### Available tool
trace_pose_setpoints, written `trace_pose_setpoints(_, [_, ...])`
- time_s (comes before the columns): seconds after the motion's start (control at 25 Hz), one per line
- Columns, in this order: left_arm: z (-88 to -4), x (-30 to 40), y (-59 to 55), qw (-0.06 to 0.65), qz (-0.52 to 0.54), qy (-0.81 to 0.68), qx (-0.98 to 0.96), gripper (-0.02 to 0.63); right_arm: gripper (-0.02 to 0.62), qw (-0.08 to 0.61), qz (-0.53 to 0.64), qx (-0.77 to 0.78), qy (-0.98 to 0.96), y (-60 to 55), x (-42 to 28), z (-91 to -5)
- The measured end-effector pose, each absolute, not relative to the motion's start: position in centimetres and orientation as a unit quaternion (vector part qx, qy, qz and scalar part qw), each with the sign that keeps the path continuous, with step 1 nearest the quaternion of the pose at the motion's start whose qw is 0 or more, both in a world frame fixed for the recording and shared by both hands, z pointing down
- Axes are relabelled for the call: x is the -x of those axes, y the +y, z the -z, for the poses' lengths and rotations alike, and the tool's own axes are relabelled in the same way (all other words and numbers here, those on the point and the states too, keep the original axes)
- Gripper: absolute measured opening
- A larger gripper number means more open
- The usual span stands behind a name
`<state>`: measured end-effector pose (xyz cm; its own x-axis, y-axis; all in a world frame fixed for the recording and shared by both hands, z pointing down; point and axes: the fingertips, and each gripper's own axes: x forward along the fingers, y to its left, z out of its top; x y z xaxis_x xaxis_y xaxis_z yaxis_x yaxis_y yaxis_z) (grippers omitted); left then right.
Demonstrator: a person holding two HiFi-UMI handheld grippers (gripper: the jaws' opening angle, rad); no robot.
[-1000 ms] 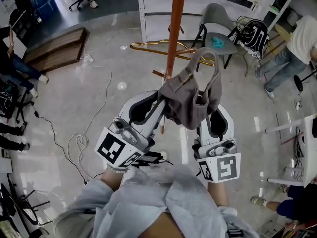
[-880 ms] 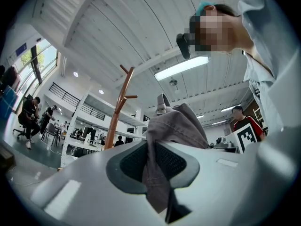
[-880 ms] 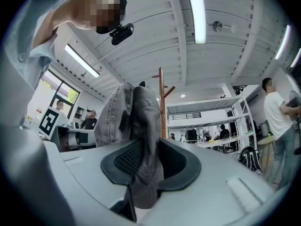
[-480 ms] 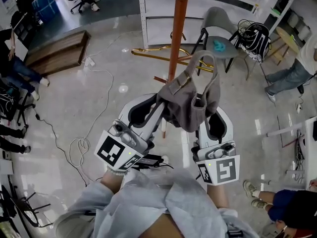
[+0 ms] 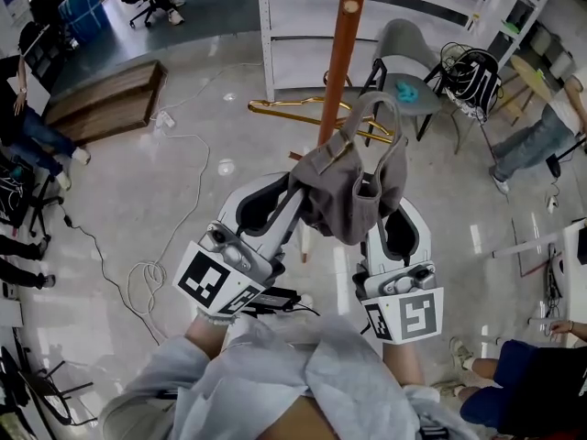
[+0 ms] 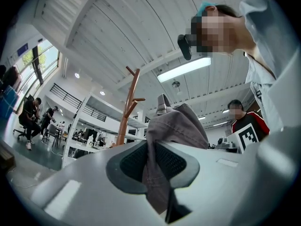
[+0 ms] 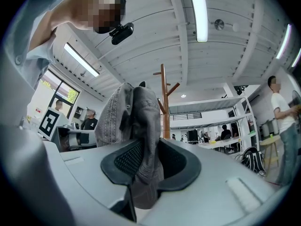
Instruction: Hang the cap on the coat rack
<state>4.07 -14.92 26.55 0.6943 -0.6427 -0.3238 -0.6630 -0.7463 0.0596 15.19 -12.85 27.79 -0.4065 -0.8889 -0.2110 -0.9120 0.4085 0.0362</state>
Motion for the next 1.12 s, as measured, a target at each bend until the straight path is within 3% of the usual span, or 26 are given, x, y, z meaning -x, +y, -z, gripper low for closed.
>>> trace_pose_setpoints(1.12, [-21.2, -1.2, -24.3, 0.028, -0.199, 0.354, 0.914, 0.059, 0.104, 0.062, -0.083, 0.540, 0.835, -22.3, -12.3, -22.2])
